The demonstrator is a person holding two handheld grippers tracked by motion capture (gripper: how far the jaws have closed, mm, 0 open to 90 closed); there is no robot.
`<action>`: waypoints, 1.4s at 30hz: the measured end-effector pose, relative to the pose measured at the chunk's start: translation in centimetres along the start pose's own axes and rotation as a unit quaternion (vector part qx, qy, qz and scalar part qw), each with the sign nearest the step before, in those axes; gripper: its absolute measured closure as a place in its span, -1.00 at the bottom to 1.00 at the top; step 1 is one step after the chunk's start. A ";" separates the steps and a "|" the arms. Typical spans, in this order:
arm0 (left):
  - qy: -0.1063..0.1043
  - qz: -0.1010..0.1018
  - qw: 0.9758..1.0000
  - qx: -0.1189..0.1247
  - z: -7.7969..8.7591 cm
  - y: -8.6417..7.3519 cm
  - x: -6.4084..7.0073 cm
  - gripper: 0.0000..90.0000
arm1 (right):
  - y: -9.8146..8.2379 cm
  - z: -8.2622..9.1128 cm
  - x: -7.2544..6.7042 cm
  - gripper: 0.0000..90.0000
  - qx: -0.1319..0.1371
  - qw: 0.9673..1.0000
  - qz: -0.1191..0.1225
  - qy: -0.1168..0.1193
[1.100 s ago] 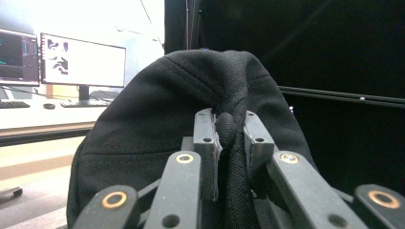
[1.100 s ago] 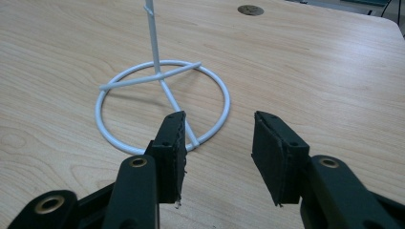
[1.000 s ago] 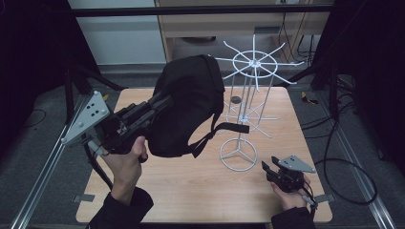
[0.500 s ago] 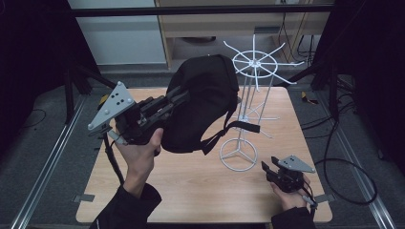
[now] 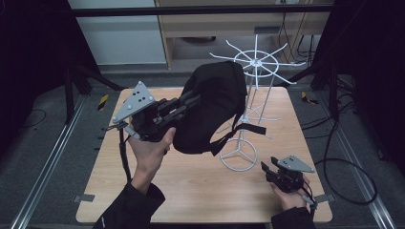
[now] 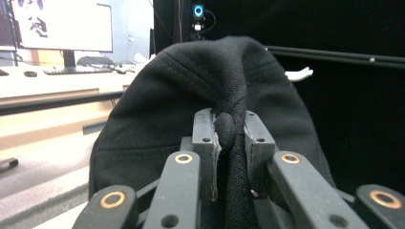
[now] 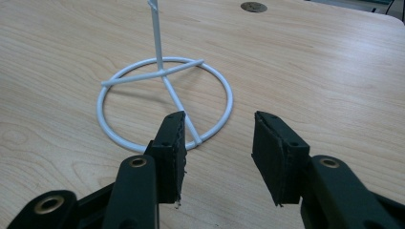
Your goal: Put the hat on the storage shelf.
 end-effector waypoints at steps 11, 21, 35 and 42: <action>0.010 0.008 0.999 -0.032 -0.6 -1.9 -1.3 0.73 | 0.0 -0.1 0.0 0.22 -0.003 1.000 0.001 0.000; 0.017 0.003 0.998 -0.057 -1.8 -3.2 -1.6 0.71 | 0.0 -0.1 0.0 0.20 -0.005 1.000 0.001 0.000; 0.014 0.001 0.997 -0.074 -1.8 -4.5 -1.9 0.26 | -0.1 -0.1 0.0 0.16 -0.006 1.000 -0.001 0.000; 0.012 0.002 0.997 -0.081 0.4 -5.7 -2.2 -0.12 | -0.1 -0.2 0.0 0.11 -0.006 1.000 0.001 -0.004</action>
Point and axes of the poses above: each handheld gripper's, and its own axes: z roughly backward along the jaws, y roughly out of its top, x roughly to its right, the point moved 1 cm from there along -z, roughly forward along the jaws, and after that the axes turned 2 degrees about z, right-handed, at the moved point
